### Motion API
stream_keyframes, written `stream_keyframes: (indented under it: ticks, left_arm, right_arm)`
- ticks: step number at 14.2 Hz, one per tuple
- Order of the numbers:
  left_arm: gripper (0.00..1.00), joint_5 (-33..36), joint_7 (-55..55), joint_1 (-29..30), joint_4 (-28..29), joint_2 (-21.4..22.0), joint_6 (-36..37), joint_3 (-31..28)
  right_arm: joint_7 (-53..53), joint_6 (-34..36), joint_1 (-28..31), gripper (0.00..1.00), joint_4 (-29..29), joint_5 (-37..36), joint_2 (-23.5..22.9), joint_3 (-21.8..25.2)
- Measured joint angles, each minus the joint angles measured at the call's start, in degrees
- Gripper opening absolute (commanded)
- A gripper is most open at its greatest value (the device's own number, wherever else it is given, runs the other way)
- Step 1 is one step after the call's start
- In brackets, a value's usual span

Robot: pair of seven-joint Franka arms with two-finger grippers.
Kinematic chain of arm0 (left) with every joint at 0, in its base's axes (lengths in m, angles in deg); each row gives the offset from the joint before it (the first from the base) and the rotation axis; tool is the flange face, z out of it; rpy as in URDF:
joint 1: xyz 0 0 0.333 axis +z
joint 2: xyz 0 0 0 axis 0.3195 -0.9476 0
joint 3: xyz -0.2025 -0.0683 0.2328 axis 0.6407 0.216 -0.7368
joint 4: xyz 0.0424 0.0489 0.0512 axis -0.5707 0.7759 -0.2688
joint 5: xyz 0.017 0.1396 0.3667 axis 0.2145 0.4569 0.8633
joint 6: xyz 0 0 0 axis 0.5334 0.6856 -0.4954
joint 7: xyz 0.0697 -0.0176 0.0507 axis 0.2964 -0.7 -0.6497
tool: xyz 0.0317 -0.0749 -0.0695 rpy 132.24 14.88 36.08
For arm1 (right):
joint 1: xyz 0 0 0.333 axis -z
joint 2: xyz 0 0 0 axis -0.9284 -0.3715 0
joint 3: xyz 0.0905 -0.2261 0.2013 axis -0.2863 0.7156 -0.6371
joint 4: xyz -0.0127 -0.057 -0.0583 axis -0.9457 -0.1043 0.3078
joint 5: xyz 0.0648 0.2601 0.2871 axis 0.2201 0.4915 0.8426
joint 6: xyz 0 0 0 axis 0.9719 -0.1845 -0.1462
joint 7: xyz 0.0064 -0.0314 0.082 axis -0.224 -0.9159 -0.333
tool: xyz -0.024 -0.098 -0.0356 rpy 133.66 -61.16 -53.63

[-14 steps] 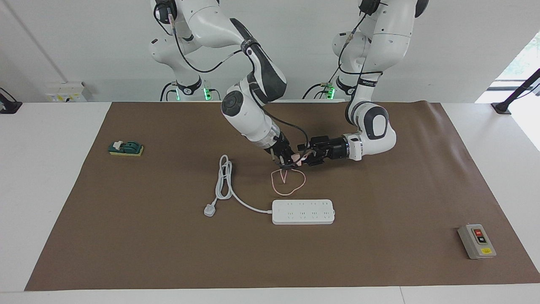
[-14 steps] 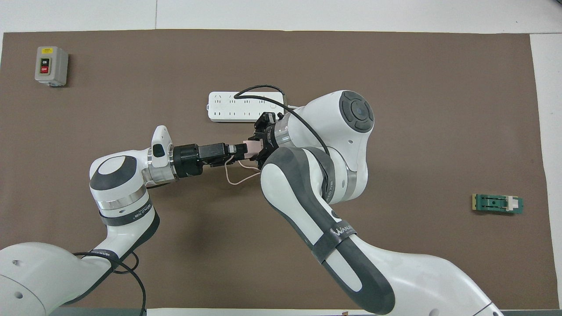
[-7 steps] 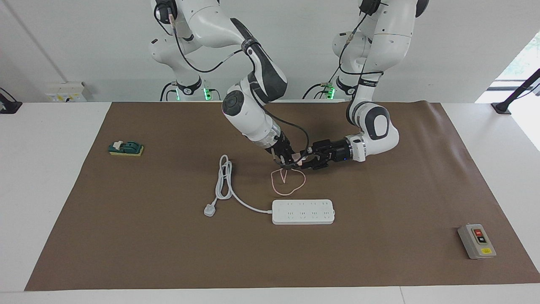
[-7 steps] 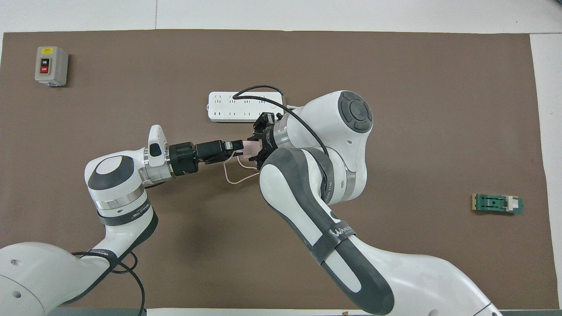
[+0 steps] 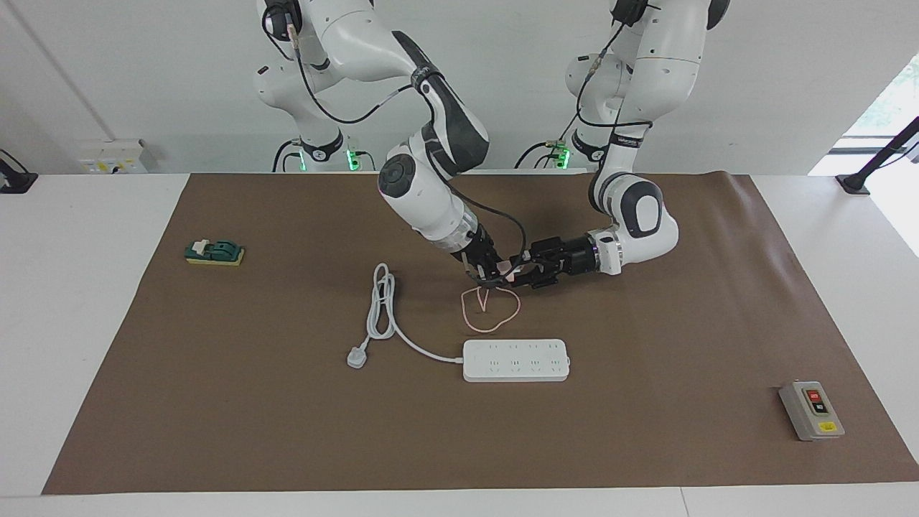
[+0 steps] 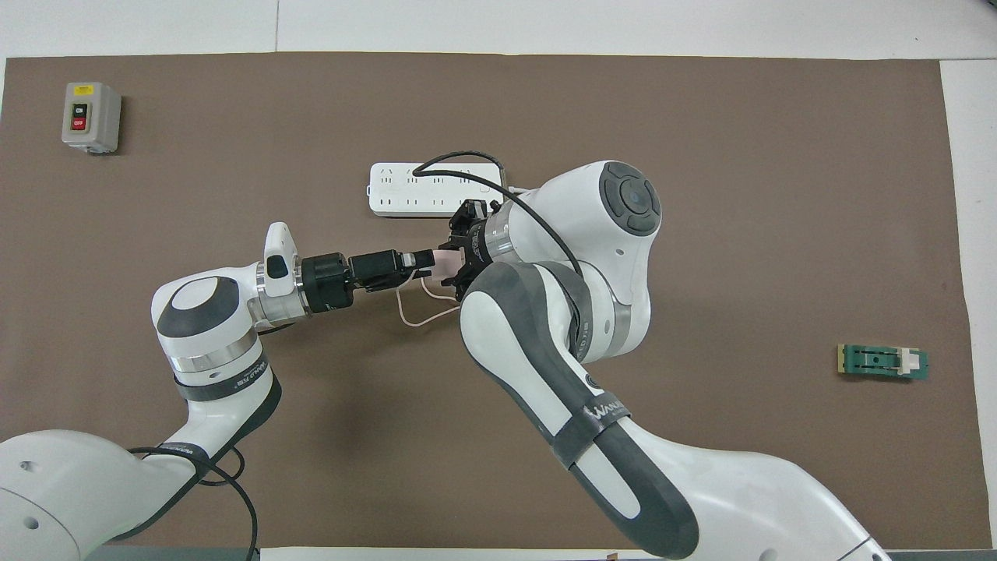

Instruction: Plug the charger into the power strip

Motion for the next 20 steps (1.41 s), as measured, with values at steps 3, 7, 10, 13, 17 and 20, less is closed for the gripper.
stream_keyframes:
  ticks: [3, 7, 10, 13, 17, 20]
  left_arm:
    - [0.0, 0.0, 0.4, 0.0, 0.0, 0.0, -0.1, 0.0]
    - [0.0, 0.1, 2.8, 0.0, 0.0, -0.1, -0.1, 0.0]
    - [0.0, 0.1, 3.6, 0.0, 0.0, -0.1, 0.0, 0.0]
    - [0.0, 0.1, 3.8, 0.4, -0.6, 0.0, 0.0, -0.1]
    - [0.0, 0.0, 2.8, 1.9, -2.1, 0.6, 0.1, -0.5]
    - [0.0, 0.7, -0.2, 2.4, -2.6, 2.9, 0.0, -0.7]
  right_arm:
    - [0.0, 0.0, 0.0, 0.0, 0.1, 0.0, 0.0, 0.0]
    - [0.7, 0.2, 0.0, 0.0, 0.1, 0.0, -0.1, 0.0]
    - [0.7, 0.1, 0.0, 0.21, 0.1, 0.0, -0.1, 0.0]
    - [0.7, -0.2, 0.0, 1.0, 0.7, 0.0, -0.3, 0.0]
    - [0.7, 0.3, 0.3, 1.0, 0.6, -1.3, -0.6, 0.3]
    - [-2.3, 2.7, 2.1, 1.0, 0.7, -2.2, -0.4, 0.9]
